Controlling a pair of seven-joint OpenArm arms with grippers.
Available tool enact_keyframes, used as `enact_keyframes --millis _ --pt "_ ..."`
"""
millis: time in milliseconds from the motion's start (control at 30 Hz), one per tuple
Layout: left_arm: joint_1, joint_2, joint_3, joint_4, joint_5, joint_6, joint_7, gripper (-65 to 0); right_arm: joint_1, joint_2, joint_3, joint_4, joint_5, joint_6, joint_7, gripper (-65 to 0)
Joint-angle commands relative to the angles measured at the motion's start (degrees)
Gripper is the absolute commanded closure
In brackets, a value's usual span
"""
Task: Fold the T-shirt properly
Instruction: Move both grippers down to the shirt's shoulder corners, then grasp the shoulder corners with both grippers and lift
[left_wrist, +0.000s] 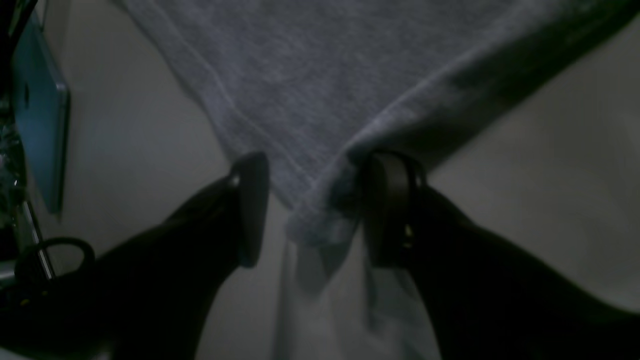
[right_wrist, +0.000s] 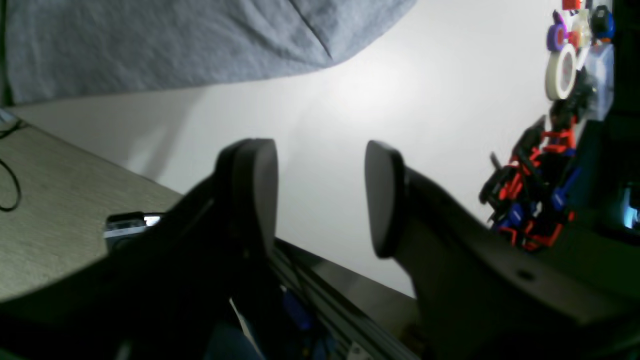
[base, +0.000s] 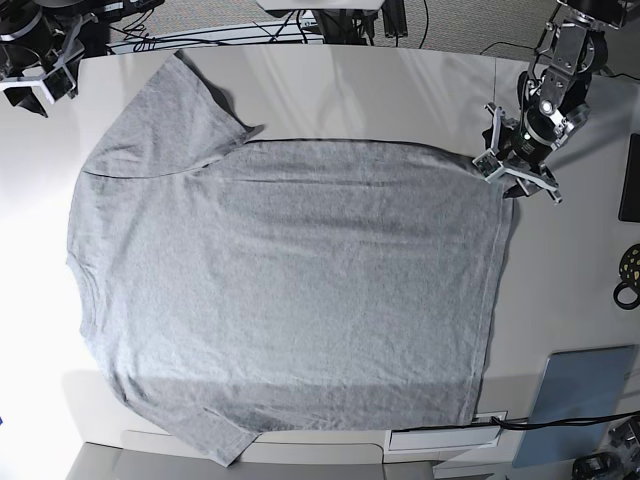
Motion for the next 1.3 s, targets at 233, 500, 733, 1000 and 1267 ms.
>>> enact_keyframes --millis 233,500,733,1000,1267 --pt "1.2 -0.6 0.4 -1.4 1.3 -7.1 4.1 0.0 -0.5 0.8 0.5 0.4 -17.9 11.0 10.3 -28.3" --pt "1.2 -0.4 0.4 -1.4 1.3 -6.4 3.4 0.0 1.3 2.2 -6.7 0.3 -34.6 10.9 16.2 -28.3" --pt "1.2 -0.1 0.4 -1.4 1.3 -6.4 3.5 0.0 10.7 6.5 -23.3 -7.0 -41.0 5.6 11.3 -28.3" --pt "1.2 -0.1 0.4 -1.4 1.3 -6.4 3.4 0.0 20.2 6.5 -31.6 -17.9 -42.0 5.4 12.0 -28.3" --pt "1.2 -0.1 0.4 -1.4 1.3 -6.4 3.4 0.0 25.9 6.5 -36.9 -24.2 -42.0 5.3 12.4 -28.3"
